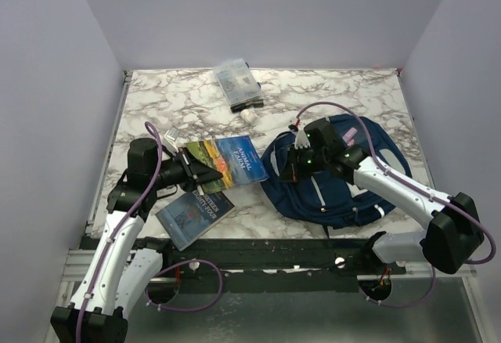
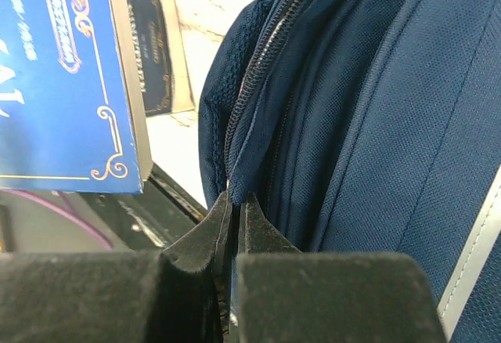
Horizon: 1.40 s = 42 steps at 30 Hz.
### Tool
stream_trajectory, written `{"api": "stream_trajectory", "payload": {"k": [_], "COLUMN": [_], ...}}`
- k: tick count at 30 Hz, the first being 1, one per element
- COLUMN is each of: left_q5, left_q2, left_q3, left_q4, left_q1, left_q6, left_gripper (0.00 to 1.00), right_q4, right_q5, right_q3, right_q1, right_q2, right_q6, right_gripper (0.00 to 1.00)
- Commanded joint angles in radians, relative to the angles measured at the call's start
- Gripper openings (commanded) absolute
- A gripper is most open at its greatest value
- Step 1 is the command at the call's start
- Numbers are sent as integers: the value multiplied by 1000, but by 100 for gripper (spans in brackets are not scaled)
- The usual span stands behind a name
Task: Pack the student bag
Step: Place the book in the student bag.
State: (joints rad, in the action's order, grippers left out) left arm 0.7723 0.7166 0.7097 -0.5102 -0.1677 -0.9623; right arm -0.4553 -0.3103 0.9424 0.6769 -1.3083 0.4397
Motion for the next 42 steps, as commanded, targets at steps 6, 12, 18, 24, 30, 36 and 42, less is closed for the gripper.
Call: {"api": "stream_trajectory", "payload": {"k": [6, 12, 18, 24, 30, 36, 42], "left_q5": [72, 86, 96, 27, -29, -19, -20], "left_q2": [-16, -28, -35, -75, -64, -72, -85], "left_q3": [-35, -79, -98, -82, -10, -24, -35], "left_q4": [101, 145, 158, 123, 48, 34, 27], "left_q1": [-4, -6, -13, -12, -12, -12, -12], "left_q6": [-31, -69, -77, -57, 4, 2, -2], "left_gripper": [0, 0, 0, 0, 0, 0, 0], "right_q4": [182, 412, 475, 242, 294, 329, 352], "right_q5": [-368, -450, -388, -207, -235, -228, -245], "right_q3": [-31, -127, -144, -99, -105, -87, -107], "right_q1": [-160, -179, -180, -159, -134, -124, -90], "right_q2": [-15, -126, -201, -69, -104, -192, -224], "right_q6": [119, 240, 235, 53, 53, 20, 10], "right_gripper": [7, 11, 1, 39, 47, 48, 43]}}
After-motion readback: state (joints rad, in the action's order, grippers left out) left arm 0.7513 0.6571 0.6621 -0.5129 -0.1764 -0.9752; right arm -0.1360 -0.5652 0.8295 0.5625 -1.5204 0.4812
